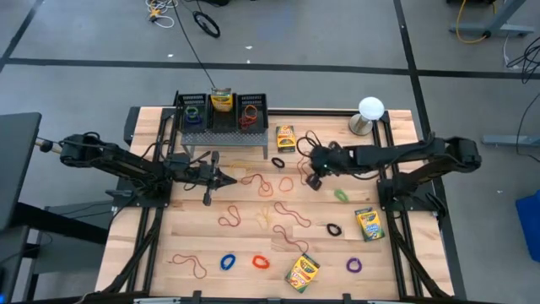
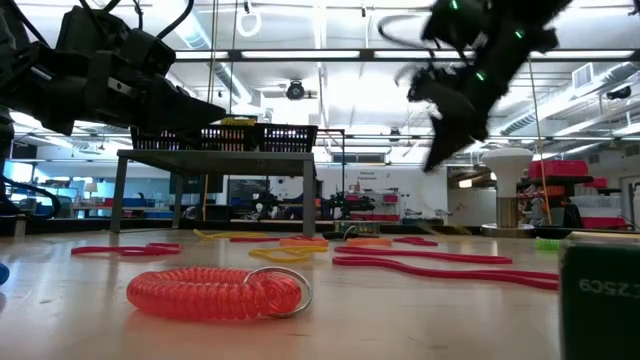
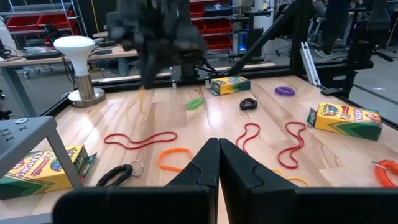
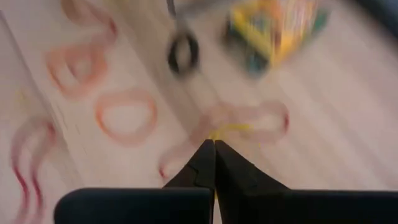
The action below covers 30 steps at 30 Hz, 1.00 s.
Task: Pick & Place Office Desk Supplies
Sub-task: Put the yellow rubber band into the right black bin
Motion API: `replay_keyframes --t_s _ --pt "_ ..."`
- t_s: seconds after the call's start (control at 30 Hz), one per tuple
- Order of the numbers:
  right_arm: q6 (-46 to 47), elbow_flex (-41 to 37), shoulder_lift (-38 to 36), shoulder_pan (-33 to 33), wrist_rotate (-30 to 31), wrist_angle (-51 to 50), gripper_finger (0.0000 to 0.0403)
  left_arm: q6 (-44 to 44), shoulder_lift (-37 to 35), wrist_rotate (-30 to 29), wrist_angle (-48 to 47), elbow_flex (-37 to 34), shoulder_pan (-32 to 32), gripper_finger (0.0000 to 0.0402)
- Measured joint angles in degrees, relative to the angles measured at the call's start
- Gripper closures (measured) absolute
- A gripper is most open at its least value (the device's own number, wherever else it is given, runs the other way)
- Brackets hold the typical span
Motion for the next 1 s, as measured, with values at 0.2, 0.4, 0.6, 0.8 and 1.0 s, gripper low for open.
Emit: replay_keyframes --t_s 0.2,0.4,0.6,0.8,1.0 --pt "-8.84 10.72 2.74 -1.53 1.02 5.96 0.0401 0.0 0.0 0.0 -0.04 0.0 0.0 0.0392" --pt "-17.1 23.43 8.74 -5.77 1.01 7.56 0.0401 -0.02 0.0 0.0 0.0 0.0 0.0 0.0392" --pt "-21.31 36.2 16.79 -9.78 -1.51 7.65 0.0402 0.0 0.0 -0.02 0.04 0.0 0.0 0.0392" --pt "-23.24 45.75 24.52 -12.63 -3.01 6.29 0.0402 -0.01 0.0 -0.02 0.02 0.0 0.0 0.0392" --pt "-22.55 47.03 28.84 -14.6 -5.58 6.43 0.0401 -0.01 0.0 -0.01 0.03 0.0 0.0 0.0392"
